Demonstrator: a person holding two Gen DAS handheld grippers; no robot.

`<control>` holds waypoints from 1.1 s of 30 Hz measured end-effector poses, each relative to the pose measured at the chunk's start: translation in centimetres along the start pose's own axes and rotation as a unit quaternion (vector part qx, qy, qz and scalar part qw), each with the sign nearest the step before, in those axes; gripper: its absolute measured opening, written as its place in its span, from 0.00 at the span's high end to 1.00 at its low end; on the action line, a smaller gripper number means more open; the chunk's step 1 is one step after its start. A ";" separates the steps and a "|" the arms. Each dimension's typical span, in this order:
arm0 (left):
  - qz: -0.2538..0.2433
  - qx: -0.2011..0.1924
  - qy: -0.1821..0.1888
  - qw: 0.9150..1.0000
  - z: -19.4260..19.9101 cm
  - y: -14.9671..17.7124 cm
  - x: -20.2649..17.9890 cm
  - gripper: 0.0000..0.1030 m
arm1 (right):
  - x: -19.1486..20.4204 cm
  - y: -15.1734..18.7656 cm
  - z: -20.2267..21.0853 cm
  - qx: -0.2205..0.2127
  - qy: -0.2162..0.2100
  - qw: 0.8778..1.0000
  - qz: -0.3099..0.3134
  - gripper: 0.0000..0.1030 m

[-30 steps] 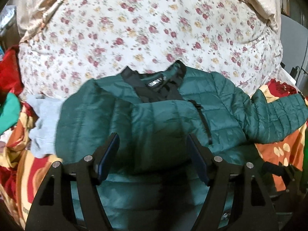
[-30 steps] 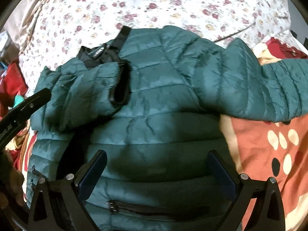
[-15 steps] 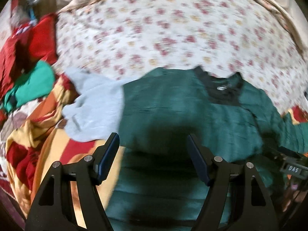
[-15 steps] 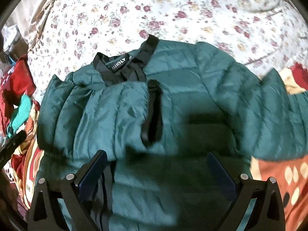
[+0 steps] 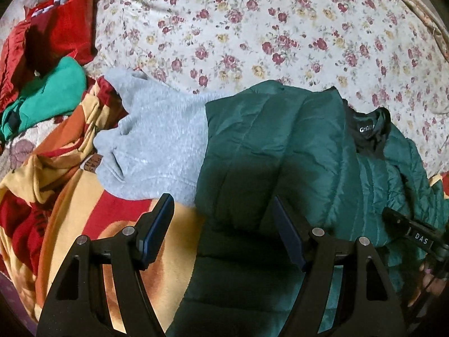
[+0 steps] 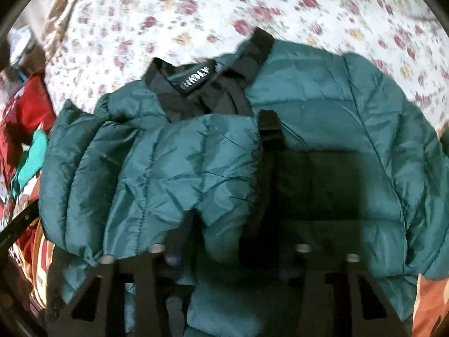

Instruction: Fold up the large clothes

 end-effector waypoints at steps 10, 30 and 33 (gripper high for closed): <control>0.008 -0.002 0.006 1.000 0.5 -0.2 -0.4 0.30 | -1.1 -4.0 5.3 -0.085 0.037 0.994 0.065 0.79; 0.000 -0.002 0.019 1.000 0.6 -0.7 -2.6 0.30 | -10.7 -3.2 4.0 -0.055 0.149 0.987 0.037 0.48; 0.003 -0.010 0.029 1.000 0.3 -1.6 -3.8 0.30 | -9.6 -4.1 6.5 -0.092 0.135 0.986 0.023 0.24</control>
Point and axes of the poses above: each gripper's, at about its wrist camera, not at the fingertips, and z roughly against the way its jaws point, x to its left, y to its underside, the point moved 9 cm from there along -z, roughly the way its jaws point, and after that the axes turned 15 degrees about -x, right-handed, at the moved point
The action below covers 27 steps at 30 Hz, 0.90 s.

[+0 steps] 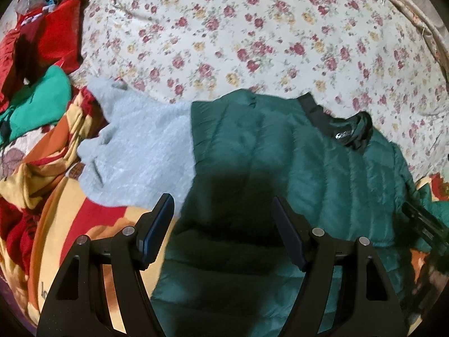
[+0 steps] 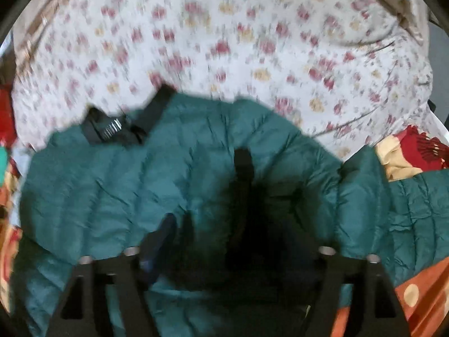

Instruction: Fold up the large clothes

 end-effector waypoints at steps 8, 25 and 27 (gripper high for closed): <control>-0.013 0.003 -0.007 1.000 -3.4 0.0 -2.4 0.30 | 7.4 -0.6 0.3 0.003 -0.103 0.994 0.042 0.23; -0.030 0.026 -0.018 0.999 -7.1 2.7 -3.1 0.18 | 7.4 1.8 -5.7 0.046 -0.102 0.993 0.019 0.25; -0.035 0.026 -0.018 0.999 -7.1 2.8 -3.1 0.16 | 7.0 1.4 -4.6 0.041 -0.107 0.993 0.014 0.25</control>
Point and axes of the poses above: each gripper's, at about its wrist camera, not at the fingertips, and z roughly against the way its jaws point, x to its left, y to its underside, the point moved 9 cm from there along -z, roughly the way its jaws point, and after that the axes turned 15 degrees about -x, right-handed, at the moved point
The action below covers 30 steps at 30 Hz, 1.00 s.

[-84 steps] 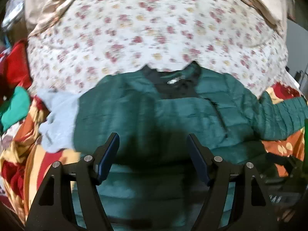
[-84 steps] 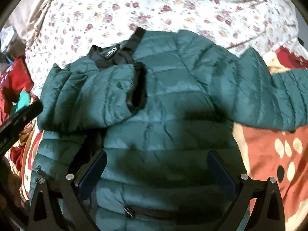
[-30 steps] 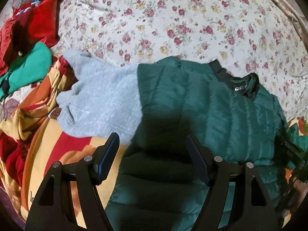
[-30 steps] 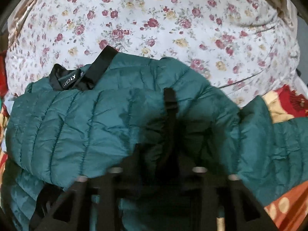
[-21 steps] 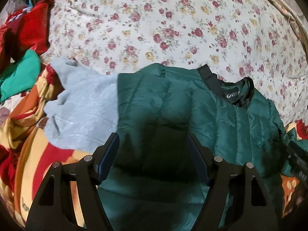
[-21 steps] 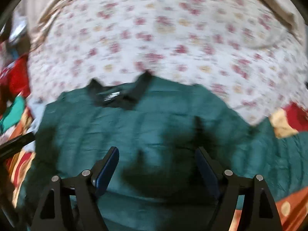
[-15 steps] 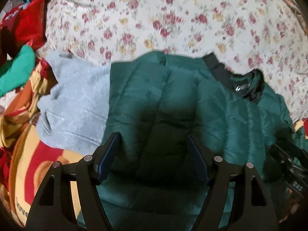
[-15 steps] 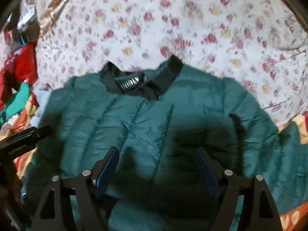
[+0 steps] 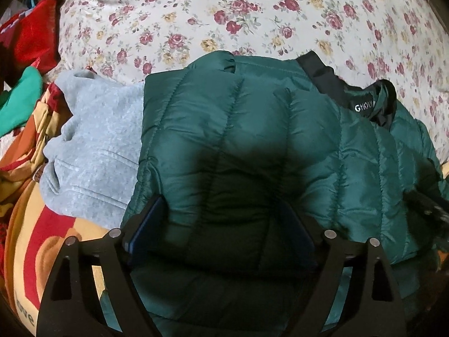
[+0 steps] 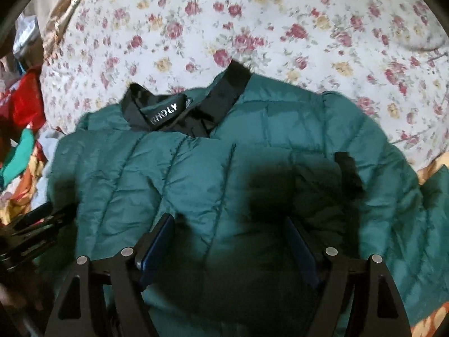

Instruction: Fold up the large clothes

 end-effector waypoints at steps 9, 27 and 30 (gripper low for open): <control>-0.001 0.001 0.006 1.000 -0.6 0.5 -0.3 0.05 | -2.1 2.5 1.8 0.015 0.007 1.000 -0.002 0.25; -0.018 0.016 -0.014 1.000 0.6 1.8 -0.4 0.01 | -0.8 2.6 6.5 -0.004 0.008 0.999 -0.041 0.15; -0.012 0.020 -0.015 1.000 2.4 2.0 -0.4 0.01 | -0.6 2.7 8.3 -0.013 0.007 0.999 -0.038 0.15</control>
Point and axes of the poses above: each gripper's, at about its wrist camera, not at the fingertips, and z roughly against the way its jaws point, x to its left, y to its underside, the point moved 9 cm from there along -z, roughly the way its jaws point, and after that the axes turned 15 degrees about -x, right-handed, at the moved point
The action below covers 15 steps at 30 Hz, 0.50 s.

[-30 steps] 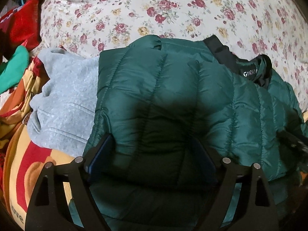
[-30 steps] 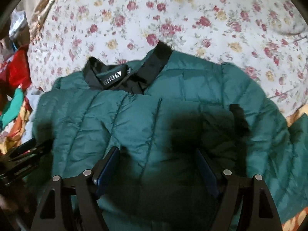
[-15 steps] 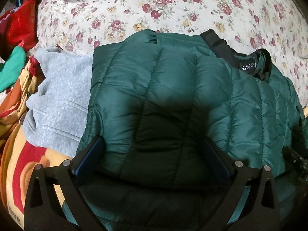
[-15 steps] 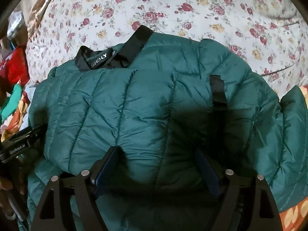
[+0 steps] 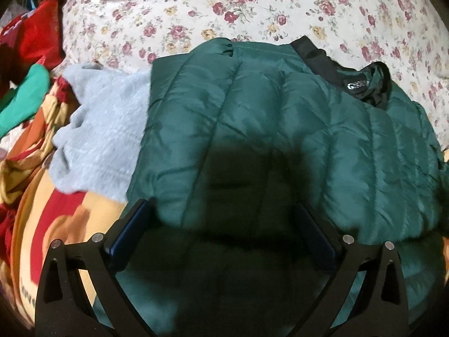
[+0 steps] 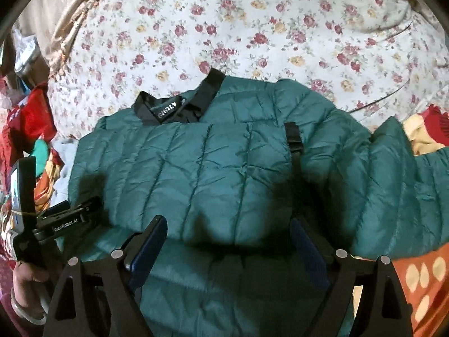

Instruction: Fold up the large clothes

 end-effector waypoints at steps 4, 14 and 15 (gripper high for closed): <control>-0.011 -0.042 0.007 0.999 4.2 -0.6 -1.0 0.01 | -0.1 0.2 2.2 -0.008 0.008 1.000 0.006 0.15; -0.028 -0.103 0.049 0.993 12.7 -2.6 -5.2 0.01 | -1.2 -0.1 6.8 -0.031 0.034 0.999 0.008 0.15; -0.029 -0.105 0.052 0.993 13.3 -2.6 -5.6 0.01 | -1.5 -0.1 7.1 -0.031 0.037 0.999 0.009 0.15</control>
Point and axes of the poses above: each gripper's, at about its wrist camera, not at the fingertips, and z roughly against the way its jaws point, x to its left, y to its underside, the point moved 9 cm from there along -z, roughly the way its jaws point, and after that the axes turned 15 degrees about -x, right-handed, at the moved point
